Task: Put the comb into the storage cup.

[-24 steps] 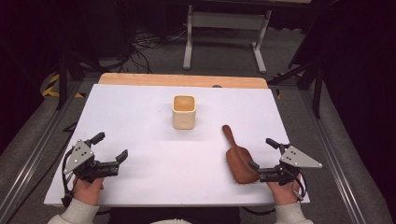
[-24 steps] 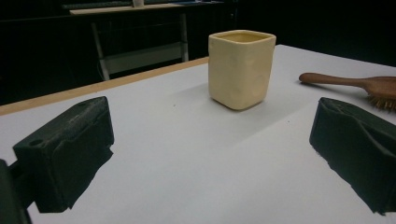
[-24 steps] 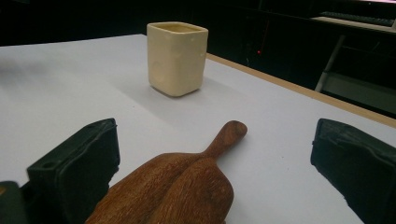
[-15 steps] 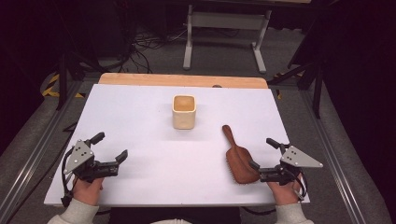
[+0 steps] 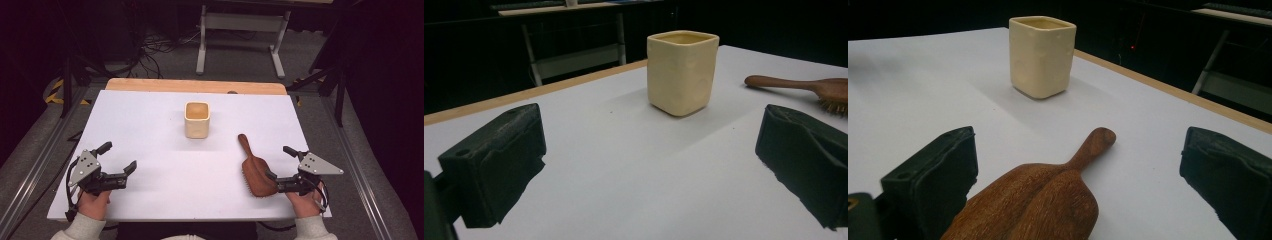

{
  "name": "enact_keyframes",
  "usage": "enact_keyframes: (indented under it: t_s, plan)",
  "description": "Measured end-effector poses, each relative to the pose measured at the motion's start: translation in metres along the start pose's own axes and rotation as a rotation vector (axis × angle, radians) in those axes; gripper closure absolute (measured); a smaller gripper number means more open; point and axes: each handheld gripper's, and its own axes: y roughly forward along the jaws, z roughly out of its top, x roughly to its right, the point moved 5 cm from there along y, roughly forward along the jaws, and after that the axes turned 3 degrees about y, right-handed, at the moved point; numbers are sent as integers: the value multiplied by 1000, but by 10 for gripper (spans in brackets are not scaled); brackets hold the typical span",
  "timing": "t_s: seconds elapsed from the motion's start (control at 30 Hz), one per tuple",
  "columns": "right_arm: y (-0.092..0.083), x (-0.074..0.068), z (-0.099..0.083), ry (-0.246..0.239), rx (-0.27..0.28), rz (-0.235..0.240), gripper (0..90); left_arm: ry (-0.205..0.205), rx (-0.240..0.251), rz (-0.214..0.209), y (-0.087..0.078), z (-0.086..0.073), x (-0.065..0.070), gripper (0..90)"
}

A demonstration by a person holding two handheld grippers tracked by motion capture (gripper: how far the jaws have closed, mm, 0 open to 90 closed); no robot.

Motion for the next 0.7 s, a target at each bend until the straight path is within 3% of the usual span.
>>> enact_keyframes:
  t_s: [0.47,0.67,0.7]
  plan:
    - [21,11,13,23,-120,49,75,0,1,1,0,0,0,7]
    - [32,12,23,16,-181,109,158,0,-1,0,1,-1,0,7]
    - [36,12,25,11,-206,138,205,0,-1,0,1,-1,0,7]
